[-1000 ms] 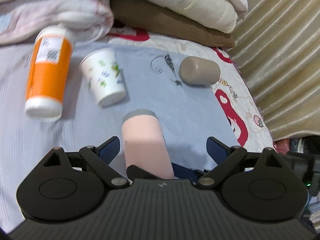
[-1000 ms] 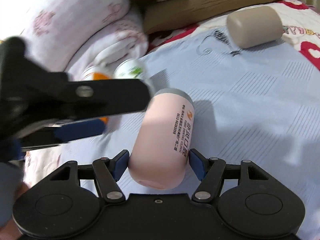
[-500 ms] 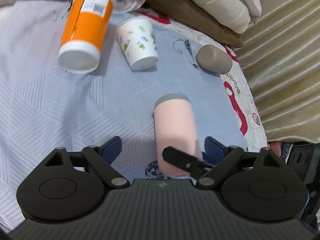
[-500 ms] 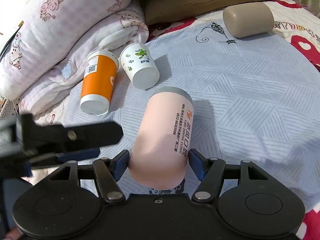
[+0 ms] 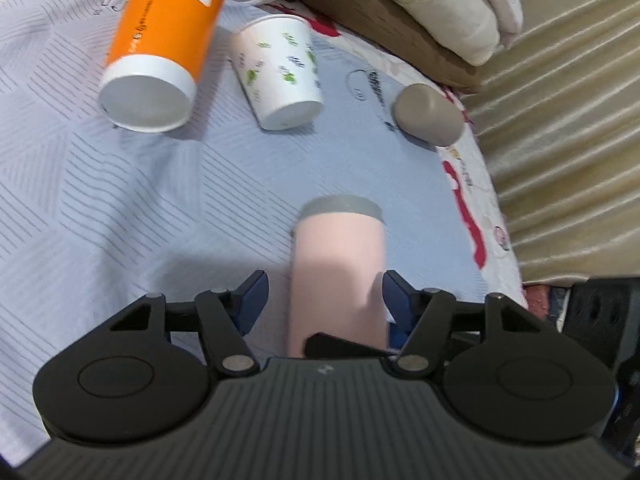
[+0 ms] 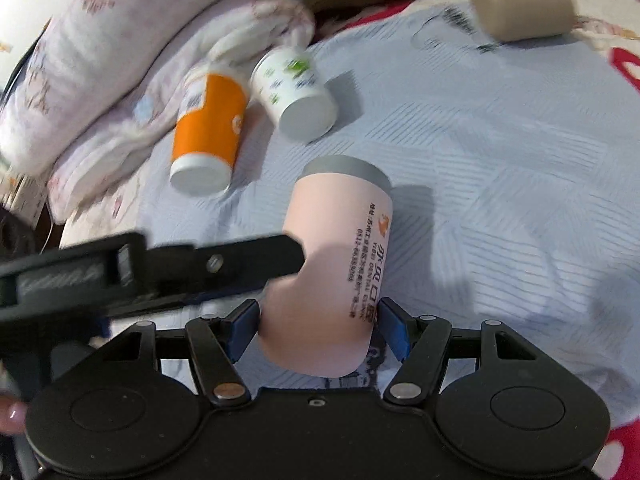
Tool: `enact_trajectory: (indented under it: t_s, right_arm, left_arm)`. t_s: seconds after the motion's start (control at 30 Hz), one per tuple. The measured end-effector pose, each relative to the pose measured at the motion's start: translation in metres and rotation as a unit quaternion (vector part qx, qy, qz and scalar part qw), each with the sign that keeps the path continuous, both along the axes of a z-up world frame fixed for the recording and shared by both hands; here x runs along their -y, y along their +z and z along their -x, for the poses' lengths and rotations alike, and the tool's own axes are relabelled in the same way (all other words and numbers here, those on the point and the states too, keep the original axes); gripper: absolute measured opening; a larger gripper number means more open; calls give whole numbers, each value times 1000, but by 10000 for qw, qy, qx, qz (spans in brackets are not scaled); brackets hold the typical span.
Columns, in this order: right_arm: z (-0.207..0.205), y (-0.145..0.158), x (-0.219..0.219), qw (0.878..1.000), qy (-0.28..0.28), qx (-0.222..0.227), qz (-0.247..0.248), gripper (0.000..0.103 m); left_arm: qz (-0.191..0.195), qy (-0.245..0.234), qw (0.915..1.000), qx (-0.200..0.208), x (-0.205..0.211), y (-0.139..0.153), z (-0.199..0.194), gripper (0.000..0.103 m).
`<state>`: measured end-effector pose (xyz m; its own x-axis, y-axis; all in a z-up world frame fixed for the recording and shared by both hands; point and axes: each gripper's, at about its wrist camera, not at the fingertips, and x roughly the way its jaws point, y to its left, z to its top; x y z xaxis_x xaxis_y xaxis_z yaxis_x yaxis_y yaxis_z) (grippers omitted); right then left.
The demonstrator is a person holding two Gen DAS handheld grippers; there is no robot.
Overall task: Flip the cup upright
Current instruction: 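Lift the pink cup with the right gripper while the left gripper pushes its base to tip it upright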
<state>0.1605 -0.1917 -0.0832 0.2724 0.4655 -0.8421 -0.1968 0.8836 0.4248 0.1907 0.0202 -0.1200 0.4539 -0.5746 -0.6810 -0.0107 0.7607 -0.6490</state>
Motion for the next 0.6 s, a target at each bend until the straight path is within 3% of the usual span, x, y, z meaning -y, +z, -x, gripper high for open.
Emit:
enact_trajectory:
  t_s: [0.17,0.47,0.6]
  right_arm:
    - [-20,5,7,9995,225,-159,-180,80]
    - [-37,-8,6,9967,698,-417,-69,80]
    - [-41,-10,6,9950,945,-335,-42,76]
  left_arm:
    - [264,-139,9995,-87,-5,-6,-7,58]
    - [501,-492,9971,-282,11,-17,-19,58]
    - [369,-593,9973,-233,17,-14,-22,58]
